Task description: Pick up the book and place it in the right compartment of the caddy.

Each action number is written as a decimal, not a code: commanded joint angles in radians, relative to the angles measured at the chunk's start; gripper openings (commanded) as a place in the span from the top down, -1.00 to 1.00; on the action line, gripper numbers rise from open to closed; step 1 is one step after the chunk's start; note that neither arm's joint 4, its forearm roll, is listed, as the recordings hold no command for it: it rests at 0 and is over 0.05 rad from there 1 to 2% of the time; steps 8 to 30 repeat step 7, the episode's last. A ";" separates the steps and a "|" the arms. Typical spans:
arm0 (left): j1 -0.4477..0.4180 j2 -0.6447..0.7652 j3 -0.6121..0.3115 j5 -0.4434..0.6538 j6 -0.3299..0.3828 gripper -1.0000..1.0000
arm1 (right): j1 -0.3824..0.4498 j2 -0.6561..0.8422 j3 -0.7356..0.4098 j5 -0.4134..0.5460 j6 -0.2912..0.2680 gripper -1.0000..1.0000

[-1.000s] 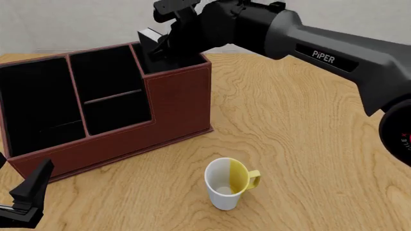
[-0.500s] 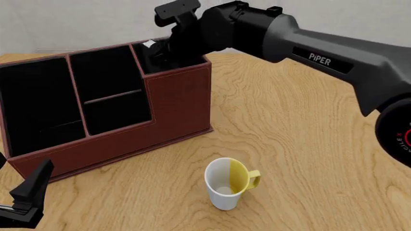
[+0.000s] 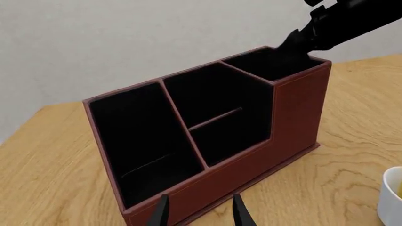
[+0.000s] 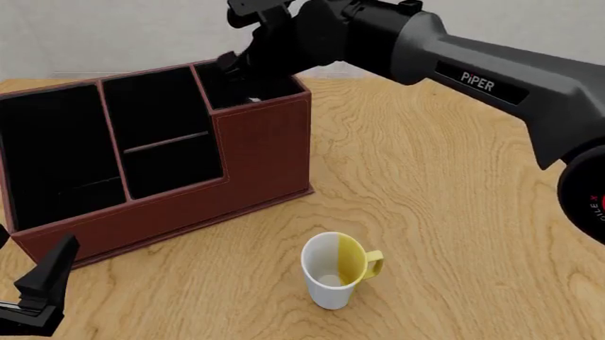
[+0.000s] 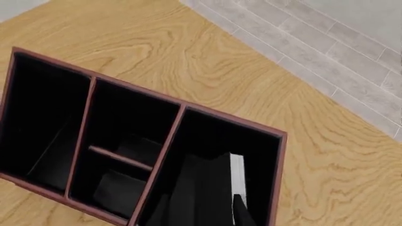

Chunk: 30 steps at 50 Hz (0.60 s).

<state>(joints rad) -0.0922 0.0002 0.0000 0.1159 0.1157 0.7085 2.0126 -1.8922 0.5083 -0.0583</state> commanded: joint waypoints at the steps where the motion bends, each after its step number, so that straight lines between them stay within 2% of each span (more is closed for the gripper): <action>1: 0.000 0.000 0.000 -0.001 -0.001 -1.00 | -0.007 -0.007 -0.036 0.026 -0.003 -1.00; 7: -0.004 0.000 0.000 -0.006 0.000 -1.00 | -0.009 -0.038 -0.081 0.065 -0.003 -1.00; 30: -0.004 0.000 0.000 -0.006 0.000 -1.00 | -0.009 -0.038 -0.081 0.065 -0.003 -1.00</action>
